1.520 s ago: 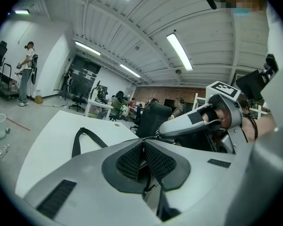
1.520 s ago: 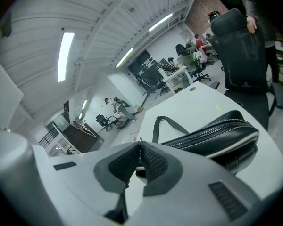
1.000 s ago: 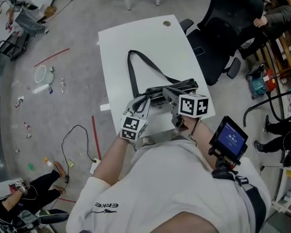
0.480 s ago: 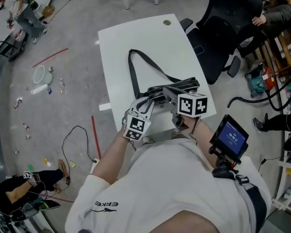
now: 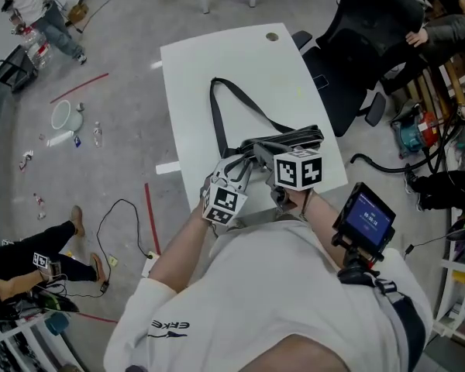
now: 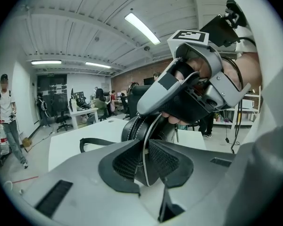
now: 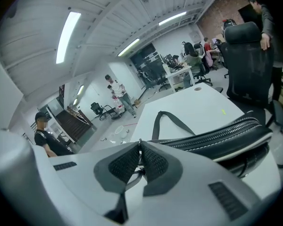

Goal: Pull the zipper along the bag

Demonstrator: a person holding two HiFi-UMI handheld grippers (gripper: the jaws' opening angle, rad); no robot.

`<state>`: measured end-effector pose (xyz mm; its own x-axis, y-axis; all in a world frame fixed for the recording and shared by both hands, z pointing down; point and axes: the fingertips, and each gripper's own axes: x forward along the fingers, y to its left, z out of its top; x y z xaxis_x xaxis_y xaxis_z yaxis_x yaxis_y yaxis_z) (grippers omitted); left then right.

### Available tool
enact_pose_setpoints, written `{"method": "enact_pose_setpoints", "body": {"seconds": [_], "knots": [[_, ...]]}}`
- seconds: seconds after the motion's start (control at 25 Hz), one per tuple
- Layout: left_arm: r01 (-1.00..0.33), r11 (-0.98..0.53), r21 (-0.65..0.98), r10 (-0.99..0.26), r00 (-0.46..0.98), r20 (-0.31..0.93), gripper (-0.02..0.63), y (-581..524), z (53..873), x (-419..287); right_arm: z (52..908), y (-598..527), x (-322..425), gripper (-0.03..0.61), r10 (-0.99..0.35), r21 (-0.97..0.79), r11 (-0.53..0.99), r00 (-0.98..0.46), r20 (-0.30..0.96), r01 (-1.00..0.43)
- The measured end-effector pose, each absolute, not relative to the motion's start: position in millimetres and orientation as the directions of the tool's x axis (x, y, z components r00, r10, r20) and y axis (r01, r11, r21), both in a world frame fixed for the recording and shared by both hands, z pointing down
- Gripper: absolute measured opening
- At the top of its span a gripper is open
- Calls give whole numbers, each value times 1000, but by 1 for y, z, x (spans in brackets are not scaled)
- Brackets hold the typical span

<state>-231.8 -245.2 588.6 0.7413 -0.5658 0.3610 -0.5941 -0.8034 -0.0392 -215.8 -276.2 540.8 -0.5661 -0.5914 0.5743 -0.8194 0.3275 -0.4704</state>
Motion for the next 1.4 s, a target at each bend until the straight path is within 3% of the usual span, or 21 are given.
{"method": "enact_pose_setpoints", "body": {"seconds": [0.92,1.4], "knots": [[-543,-840,-27,-520,787,333,63,-239,570,-218,548,-269,-240,15,-475,-231,467,-463,749,-854],[-536,-844,-16,-514,799,312,63,-233,576,-243,552,-263,-265,17,-490,-253,445,-470,734,-859]]}}
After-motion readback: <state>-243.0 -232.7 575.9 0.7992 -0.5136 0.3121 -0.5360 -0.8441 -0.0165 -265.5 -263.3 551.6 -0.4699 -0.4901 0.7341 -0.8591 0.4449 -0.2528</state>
